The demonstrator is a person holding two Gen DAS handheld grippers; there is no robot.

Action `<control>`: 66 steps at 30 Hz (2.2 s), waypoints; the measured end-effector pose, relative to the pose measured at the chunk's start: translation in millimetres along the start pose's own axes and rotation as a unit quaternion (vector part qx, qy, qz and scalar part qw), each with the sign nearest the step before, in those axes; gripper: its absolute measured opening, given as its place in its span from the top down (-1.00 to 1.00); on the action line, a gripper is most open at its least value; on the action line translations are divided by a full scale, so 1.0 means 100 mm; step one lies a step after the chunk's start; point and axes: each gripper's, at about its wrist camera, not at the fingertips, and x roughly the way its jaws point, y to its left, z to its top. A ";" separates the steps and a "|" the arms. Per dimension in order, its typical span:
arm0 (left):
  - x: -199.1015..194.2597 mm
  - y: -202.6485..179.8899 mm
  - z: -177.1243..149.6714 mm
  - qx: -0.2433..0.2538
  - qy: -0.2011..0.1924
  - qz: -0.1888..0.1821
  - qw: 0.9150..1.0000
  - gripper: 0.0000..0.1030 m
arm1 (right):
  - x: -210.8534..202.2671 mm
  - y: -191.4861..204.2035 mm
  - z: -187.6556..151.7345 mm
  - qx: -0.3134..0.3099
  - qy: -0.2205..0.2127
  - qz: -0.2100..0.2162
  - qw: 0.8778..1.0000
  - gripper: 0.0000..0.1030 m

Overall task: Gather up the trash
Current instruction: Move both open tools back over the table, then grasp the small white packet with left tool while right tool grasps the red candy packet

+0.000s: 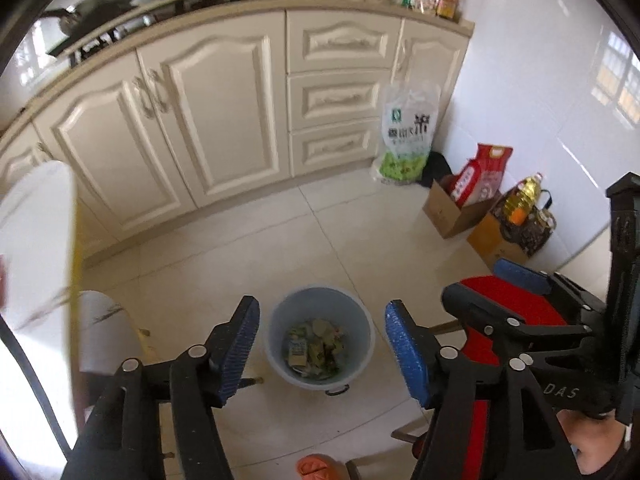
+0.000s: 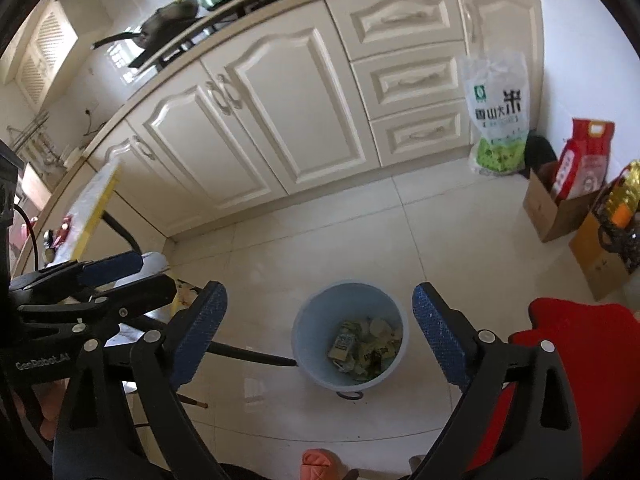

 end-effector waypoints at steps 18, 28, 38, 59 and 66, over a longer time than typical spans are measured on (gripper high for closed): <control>-2.79 0.77 -1.87 -0.041 -0.173 0.076 0.981 -0.87 | -1.34 1.68 -0.01 -0.113 -0.111 0.041 0.987 -1.00; -3.57 1.55 -2.82 -0.100 -0.203 0.138 0.964 -0.97 | -1.34 2.91 -0.01 -0.203 -0.115 0.079 0.969 -1.00; -3.64 2.55 -3.17 -0.201 -0.164 0.200 0.945 -0.97 | -0.49 3.81 0.16 -0.278 -0.051 0.102 0.954 -1.00; -2.17 3.73 -2.45 -0.180 -0.030 0.225 0.957 -0.94 | 1.41 4.33 0.32 -0.342 0.064 0.091 0.933 -0.94; -1.60 4.06 -2.12 -0.173 -0.011 0.206 0.963 -0.67 | 1.54 4.32 0.33 -0.346 0.075 0.099 0.930 -0.94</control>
